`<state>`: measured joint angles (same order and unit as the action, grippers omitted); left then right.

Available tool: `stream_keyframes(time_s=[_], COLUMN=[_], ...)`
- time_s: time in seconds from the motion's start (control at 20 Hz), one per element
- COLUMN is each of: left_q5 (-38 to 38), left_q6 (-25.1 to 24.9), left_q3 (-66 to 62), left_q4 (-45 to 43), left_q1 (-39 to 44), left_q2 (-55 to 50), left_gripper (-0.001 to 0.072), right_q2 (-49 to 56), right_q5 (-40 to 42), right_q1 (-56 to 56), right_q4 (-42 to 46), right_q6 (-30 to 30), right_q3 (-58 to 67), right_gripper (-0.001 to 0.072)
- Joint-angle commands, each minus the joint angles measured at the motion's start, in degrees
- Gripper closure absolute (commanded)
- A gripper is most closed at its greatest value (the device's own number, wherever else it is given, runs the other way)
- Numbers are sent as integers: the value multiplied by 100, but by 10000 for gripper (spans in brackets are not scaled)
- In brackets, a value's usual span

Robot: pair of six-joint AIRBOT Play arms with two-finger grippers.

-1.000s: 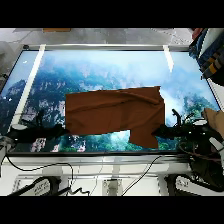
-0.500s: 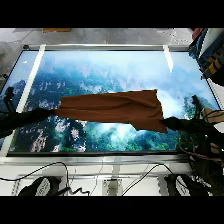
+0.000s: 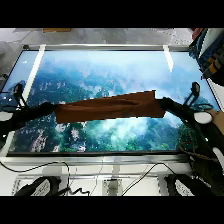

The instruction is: Fold the clothes and pants, and hang the long-sleeved shirts on hangers.

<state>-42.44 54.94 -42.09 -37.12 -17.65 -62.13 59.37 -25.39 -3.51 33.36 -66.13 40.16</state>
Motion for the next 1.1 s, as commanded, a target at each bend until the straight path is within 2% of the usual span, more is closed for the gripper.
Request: stream_keyframes(time_s=[0.0, 0.25, 0.55, 0.6, 0.65, 0.7, 0.75, 0.8, 0.9, 1.05], left_q5=[1233, 1853, 2461, 2490, 2485, 2461, 2433, 2376, 2063, 1137], left_q6=[634, 636, 634, 629, 597, 479, 391, 278, 254, 616], left_q3=[-9, -17, -96, -144, -205, -273, -310, -317, -317, -317], left_q4=[85, 984, 1080, 1075, 1060, 1058, 1056, 1019, 468, -203], left_q1=[195, 374, 1040, 1064, 1064, 1060, 1036, 990, 815, 173], left_q2=[-671, -1333, -1825, -1823, -1821, -1814, -1781, -1709, -1493, -1316], left_gripper=[689, 688, 688, 666, 532, 255, 45, 13, 18, 20], right_q2=[1410, 2833, 3110, 3110, 3108, 3108, 3104, 3099, 3097, 3097], right_q5=[866, 750, 1139, 1115, 1051, 970, 874, 778, 629, 549], right_q1=[275, 247, 247, 247, 247, 247, 247, 243, 243, 240], right_q4=[11, 4, 61, 66, 96, 122, 140, 146, 149, 164], right_q6=[-85, -92, -85, -85, -85, -85, -85, -83, -85, -83], right_q3=[942, 2024, 2068, 2068, 2068, 2068, 2068, 2068, 2068, 2068], right_gripper=[702, 702, 695, 570, 269, -5, 20, 19, 22, 26])
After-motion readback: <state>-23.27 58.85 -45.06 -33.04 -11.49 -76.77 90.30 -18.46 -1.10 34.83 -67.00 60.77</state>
